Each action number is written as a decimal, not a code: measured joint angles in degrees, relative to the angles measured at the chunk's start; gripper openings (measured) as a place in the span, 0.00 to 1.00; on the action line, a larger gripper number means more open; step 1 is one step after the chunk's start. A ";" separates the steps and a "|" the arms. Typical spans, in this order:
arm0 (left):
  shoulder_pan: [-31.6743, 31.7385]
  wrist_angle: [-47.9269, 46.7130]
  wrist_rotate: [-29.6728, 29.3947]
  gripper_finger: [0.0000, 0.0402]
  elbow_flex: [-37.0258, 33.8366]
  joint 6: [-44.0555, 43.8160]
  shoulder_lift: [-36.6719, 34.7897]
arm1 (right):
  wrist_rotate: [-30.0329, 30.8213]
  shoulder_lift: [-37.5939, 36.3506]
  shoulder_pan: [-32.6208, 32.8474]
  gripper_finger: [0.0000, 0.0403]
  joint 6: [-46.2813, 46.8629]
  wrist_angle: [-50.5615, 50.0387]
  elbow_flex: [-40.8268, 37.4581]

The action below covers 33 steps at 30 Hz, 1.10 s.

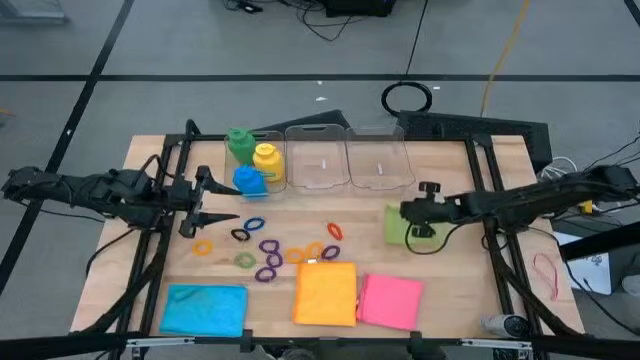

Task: Pick & Place Sports Items
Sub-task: Fold the green cloth

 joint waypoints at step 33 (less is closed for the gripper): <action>-0.02 0.00 0.00 0.74 0.00 0.00 0.00 | 2.09 -0.07 12.42 0.00 -10.14 55.18 -24.39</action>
